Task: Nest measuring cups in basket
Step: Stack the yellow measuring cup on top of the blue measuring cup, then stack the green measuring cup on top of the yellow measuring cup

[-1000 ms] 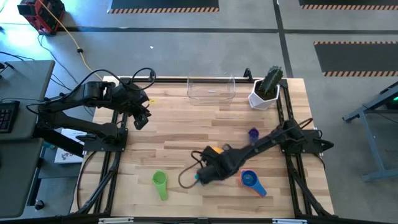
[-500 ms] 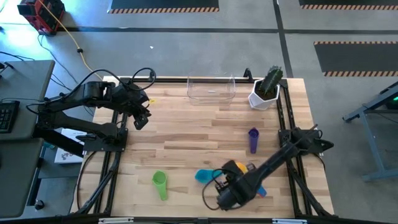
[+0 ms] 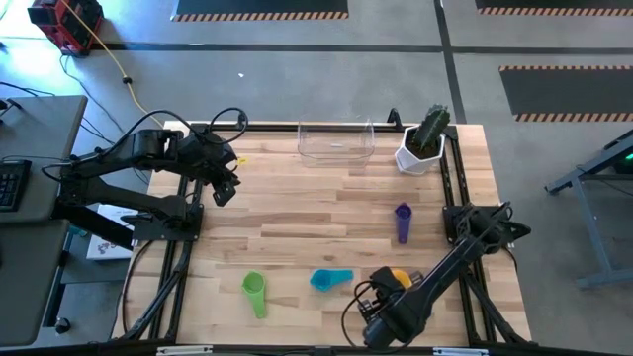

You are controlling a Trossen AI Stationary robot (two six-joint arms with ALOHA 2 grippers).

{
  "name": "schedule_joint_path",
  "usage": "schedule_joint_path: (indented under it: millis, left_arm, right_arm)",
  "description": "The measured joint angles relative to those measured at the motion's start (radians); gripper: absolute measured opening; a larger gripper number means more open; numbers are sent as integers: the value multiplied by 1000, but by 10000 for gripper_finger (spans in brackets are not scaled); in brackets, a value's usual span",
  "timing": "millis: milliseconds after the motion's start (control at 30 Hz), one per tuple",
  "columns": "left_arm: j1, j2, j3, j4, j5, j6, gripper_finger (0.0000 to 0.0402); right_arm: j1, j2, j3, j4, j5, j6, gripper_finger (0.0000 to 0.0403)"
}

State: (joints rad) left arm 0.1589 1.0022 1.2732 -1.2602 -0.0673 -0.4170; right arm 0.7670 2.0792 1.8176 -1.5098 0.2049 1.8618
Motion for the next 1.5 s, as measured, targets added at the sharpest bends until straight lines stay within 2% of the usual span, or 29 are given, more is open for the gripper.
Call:
schedule_joint_path:
  millis: [500,1500]
  left_arm:
    - [0,0,0,0,0,-1,76]
    - [0,0,0,0,0,10,76]
  right_arm:
    - [-14,0,-67,44,-36,-42,3]
    - [-43,0,-67,21,-79,-28,95]
